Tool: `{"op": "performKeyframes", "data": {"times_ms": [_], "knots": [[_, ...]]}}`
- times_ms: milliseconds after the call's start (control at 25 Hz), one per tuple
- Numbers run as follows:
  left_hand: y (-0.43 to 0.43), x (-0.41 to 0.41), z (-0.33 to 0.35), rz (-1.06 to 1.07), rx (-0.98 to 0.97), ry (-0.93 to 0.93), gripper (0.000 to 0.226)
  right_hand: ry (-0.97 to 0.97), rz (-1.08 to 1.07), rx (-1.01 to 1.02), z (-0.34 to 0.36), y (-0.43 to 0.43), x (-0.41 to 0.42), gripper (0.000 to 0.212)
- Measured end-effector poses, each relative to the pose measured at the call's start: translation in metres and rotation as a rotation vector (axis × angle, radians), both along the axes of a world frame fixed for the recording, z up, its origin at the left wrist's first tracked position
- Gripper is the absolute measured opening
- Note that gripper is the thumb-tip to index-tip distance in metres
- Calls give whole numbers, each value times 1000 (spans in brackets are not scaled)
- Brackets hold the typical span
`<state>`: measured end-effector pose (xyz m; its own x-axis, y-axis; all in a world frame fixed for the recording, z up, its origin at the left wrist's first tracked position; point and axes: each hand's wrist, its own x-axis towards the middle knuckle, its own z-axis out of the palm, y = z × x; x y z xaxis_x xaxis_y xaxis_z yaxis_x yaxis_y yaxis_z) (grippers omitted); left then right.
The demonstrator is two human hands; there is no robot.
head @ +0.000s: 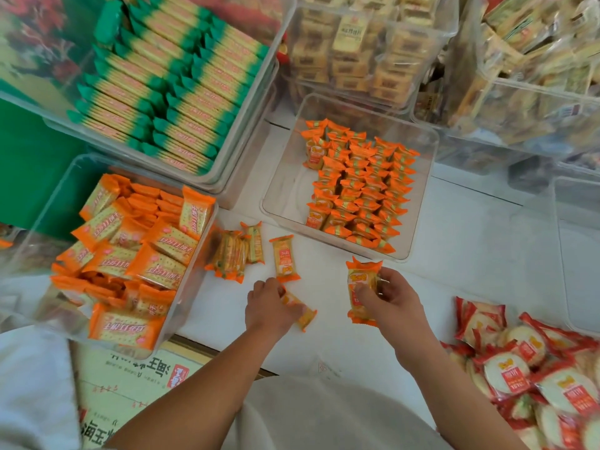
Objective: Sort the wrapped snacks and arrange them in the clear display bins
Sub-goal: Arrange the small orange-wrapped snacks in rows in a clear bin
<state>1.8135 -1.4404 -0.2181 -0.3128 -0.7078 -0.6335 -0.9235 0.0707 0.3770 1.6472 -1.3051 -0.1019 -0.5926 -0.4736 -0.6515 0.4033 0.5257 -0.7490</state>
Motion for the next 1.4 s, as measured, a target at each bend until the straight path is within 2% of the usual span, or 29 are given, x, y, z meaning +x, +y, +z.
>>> {"op": "performKeyframes", "data": {"times_ms": [160,280,400,480,600,720,800,880,960,1040,1120,1200,1280,1360,1400], "knots": [[-6,8,9,40,131,158,36,19,50,18,-4,-16,5,24],[-15,8,45,205,218,462,30,29,91,10,-5,-25,6,27],[-38,4,100,346,307,792,41,27,133,8,-5,-34,10,32],[-49,-1,122,338,382,899,48,2,177,-47,0,-42,14,32],[-52,-15,131,373,440,867,41,0,223,-137,7,-55,14,24],[-43,-31,133,424,380,870,26,11,206,-135,11,-61,9,17],[-35,-40,138,426,308,888,14,-8,191,-130,18,-63,10,25],[-29,-46,142,398,243,889,11,18,208,-171,28,-67,14,41],[-29,-52,142,362,204,888,19,94,274,-227,36,-74,14,50],[-31,-55,142,264,170,904,37,141,316,-270,41,-83,11,47],[-33,-59,144,132,150,916,44,172,332,-332,44,-94,8,40],[-34,-65,150,68,269,922,48,195,349,-350,41,-103,5,42],[-39,-69,152,79,437,911,52,221,364,-280,30,-109,-2,48],[-50,-71,150,69,473,927,52,239,367,-244,26,-115,-8,56],[-56,-72,147,62,455,953,53,207,367,-267,27,-119,-13,52]]}}
